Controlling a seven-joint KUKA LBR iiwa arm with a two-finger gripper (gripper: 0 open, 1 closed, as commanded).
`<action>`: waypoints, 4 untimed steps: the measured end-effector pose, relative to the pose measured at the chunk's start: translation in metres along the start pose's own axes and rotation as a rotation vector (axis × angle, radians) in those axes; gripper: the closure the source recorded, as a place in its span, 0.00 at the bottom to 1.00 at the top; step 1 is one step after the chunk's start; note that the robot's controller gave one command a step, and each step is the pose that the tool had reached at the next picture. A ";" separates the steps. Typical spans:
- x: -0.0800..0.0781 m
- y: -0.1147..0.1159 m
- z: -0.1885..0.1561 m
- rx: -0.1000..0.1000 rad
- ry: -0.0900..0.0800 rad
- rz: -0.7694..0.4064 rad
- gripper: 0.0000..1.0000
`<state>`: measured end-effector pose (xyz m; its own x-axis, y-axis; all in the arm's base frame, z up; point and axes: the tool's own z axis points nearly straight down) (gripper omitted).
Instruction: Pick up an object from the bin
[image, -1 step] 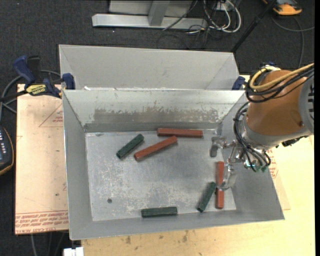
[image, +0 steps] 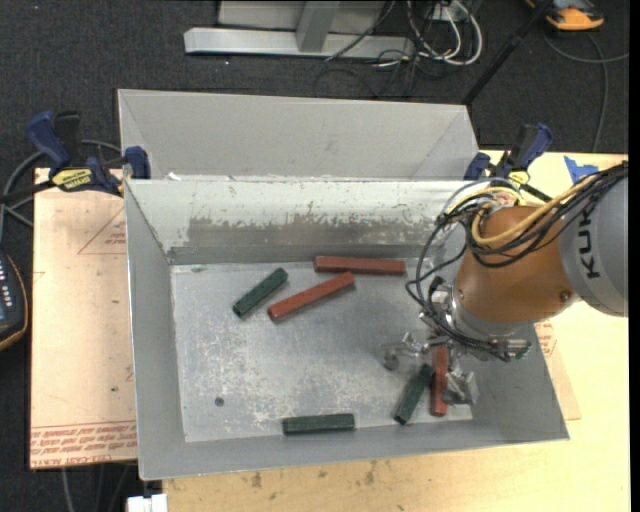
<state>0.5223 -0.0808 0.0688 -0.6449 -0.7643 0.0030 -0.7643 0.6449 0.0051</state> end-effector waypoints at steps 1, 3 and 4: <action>0.037 -0.044 -0.032 0.002 -0.009 -0.058 0.00; -0.004 -0.059 -0.001 0.000 -0.011 -0.253 0.00; -0.008 -0.057 -0.002 0.003 -0.010 -0.253 0.00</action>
Offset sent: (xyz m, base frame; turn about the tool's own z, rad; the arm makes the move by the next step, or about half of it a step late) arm 0.0093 -0.0582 0.0312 -0.0669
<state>0.5706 -0.1113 0.0701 -0.4327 -0.9015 -0.0074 -0.9015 0.4327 0.0017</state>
